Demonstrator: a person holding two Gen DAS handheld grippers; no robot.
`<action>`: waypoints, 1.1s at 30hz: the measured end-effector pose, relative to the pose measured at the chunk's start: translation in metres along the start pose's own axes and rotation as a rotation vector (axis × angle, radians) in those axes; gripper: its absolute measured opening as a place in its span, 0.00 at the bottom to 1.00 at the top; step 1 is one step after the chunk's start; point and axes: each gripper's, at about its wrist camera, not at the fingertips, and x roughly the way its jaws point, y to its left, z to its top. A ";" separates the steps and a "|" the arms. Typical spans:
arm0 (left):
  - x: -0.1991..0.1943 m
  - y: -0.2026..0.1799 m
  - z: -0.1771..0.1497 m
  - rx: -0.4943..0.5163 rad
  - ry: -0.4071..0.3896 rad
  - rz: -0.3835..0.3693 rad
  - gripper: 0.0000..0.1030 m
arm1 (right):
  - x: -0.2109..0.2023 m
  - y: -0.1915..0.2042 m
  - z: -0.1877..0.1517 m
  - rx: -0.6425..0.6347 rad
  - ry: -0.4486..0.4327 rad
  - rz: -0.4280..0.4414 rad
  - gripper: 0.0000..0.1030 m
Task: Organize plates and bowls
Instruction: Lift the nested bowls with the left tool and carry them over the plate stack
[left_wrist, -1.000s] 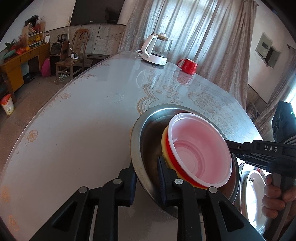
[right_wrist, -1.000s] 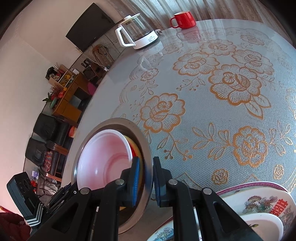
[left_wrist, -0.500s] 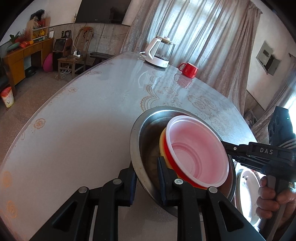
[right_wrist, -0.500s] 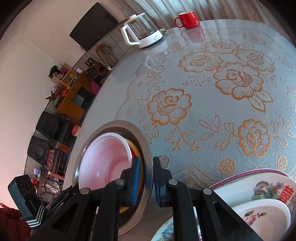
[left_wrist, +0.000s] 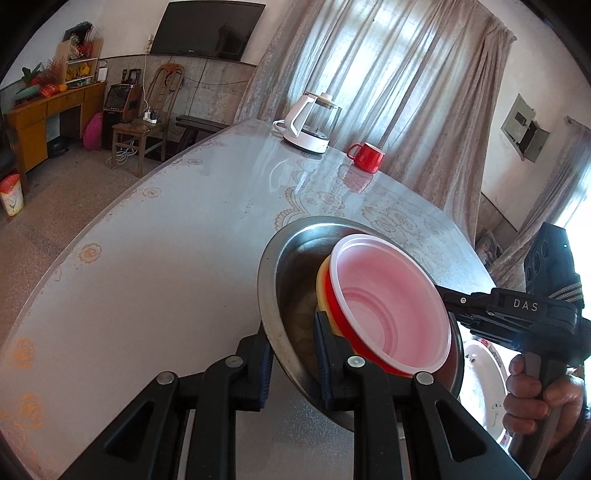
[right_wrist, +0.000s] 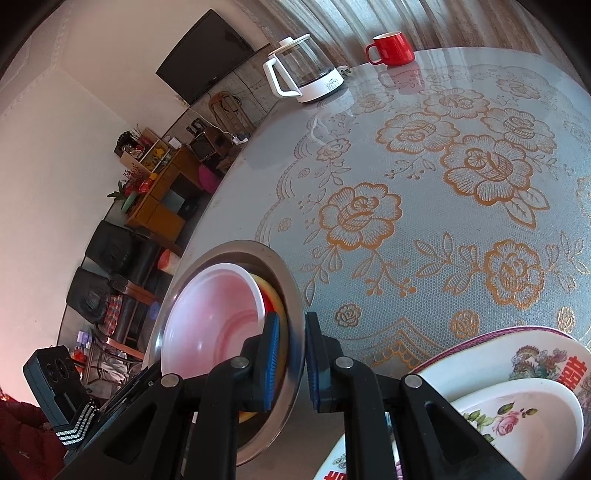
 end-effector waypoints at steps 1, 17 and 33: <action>-0.003 -0.002 0.001 0.003 -0.005 -0.005 0.19 | -0.002 0.001 0.000 0.002 -0.007 0.005 0.12; -0.030 -0.073 -0.001 0.127 -0.024 -0.192 0.18 | -0.107 -0.011 -0.025 -0.024 -0.172 -0.027 0.12; -0.013 -0.141 -0.035 0.262 0.092 -0.297 0.19 | -0.179 -0.060 -0.073 0.061 -0.233 -0.176 0.12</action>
